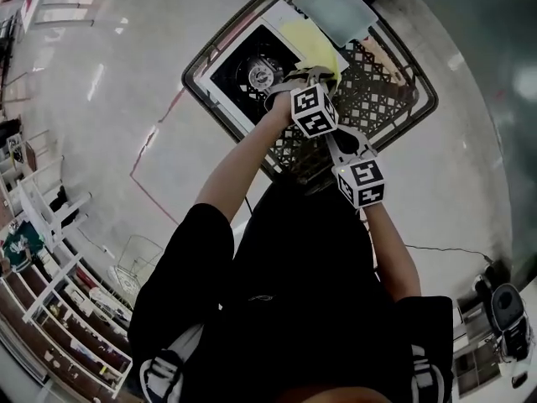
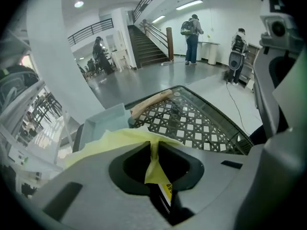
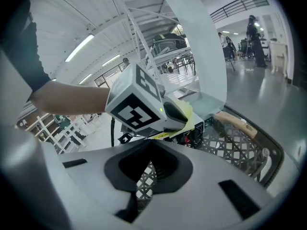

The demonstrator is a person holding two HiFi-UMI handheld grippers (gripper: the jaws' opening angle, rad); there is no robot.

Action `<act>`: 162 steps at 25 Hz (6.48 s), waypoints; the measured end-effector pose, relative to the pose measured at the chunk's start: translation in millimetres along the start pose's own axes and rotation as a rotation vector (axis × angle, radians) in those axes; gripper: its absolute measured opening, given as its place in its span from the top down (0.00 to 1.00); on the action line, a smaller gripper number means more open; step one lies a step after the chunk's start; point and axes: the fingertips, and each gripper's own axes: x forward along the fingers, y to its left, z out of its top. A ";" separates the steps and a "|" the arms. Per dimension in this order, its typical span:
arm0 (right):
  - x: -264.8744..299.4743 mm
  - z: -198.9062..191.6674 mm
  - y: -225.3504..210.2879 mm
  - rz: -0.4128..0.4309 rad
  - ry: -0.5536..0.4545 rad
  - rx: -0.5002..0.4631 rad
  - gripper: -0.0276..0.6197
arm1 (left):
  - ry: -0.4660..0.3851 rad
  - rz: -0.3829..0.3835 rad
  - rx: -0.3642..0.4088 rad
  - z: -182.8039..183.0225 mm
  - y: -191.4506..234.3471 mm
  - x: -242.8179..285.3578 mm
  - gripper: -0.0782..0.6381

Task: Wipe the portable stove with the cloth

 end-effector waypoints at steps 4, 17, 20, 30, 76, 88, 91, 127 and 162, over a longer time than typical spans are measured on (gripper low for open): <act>0.6 -5.1 5.5 0.006 0.015 -0.003 0.95 | -0.012 0.058 0.087 -5.5 -7.6 -3.6 0.81; 2.2 -11.6 14.6 0.005 0.042 -0.001 0.95 | -0.076 -0.004 -0.227 -25.8 -22.2 -15.8 0.82; 2.7 -15.2 18.4 0.004 0.054 0.003 0.95 | -0.088 0.008 -0.276 -30.1 -23.6 -19.2 0.82; -0.1 -22.3 18.1 -0.008 0.085 0.001 0.95 | -0.091 0.019 -0.333 -49.6 -34.7 -30.2 0.82; 32.4 -26.6 101.8 0.100 0.186 -0.188 0.95 | -0.108 0.155 -0.665 -170.8 -99.2 -99.1 0.82; 45.9 -36.2 139.6 0.156 0.230 -0.243 0.95 | -0.121 0.168 -0.745 -203.5 -114.3 -120.8 0.82; 49.7 -40.2 148.2 0.168 0.242 -0.260 0.95 | -0.109 0.177 -0.770 -217.1 -119.3 -125.0 0.82; -17.0 -10.4 159.3 0.269 0.089 -0.379 0.95 | -0.350 0.724 -1.163 -196.5 -99.7 -258.9 0.84; -222.7 0.9 166.2 0.190 -0.373 -0.508 0.95 | -0.583 1.101 -1.063 -39.4 -269.2 -409.3 0.84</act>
